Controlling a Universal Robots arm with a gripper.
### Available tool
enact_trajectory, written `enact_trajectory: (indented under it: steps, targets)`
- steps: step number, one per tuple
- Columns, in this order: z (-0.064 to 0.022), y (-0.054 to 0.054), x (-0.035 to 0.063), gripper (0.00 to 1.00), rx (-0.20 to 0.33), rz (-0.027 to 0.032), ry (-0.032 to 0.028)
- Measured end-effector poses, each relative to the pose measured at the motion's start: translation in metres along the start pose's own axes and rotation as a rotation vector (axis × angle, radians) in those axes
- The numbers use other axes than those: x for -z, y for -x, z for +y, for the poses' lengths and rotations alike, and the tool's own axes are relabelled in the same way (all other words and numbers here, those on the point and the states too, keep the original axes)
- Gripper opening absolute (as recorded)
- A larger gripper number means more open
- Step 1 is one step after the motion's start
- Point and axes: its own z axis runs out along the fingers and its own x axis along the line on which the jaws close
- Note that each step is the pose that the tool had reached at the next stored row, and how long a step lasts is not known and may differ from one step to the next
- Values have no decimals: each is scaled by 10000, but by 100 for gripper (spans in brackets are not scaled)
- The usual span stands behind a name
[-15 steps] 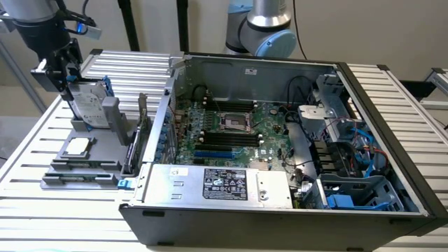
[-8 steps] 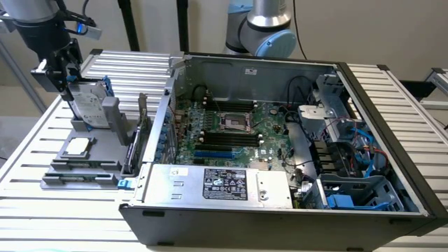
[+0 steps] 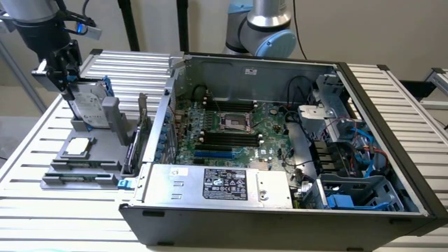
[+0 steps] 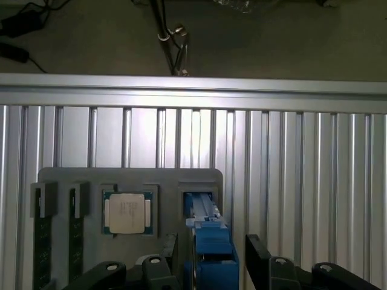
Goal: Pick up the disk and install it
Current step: 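Pick up the disk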
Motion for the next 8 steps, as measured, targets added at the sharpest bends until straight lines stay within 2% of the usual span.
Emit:
enact_trajectory:
  steps: [2, 4, 5, 6, 8]
  targets:
    - [0, 0, 0, 56, -1, 12, 0]
    - [0, 1, 0, 48, -1, 28, 0]
    - [0, 1, 0, 48, -1, 36, 1]
    - [0, 1, 0, 41, -1, 43, 1]
    - [0, 1, 0, 39, 0, 49, 0]
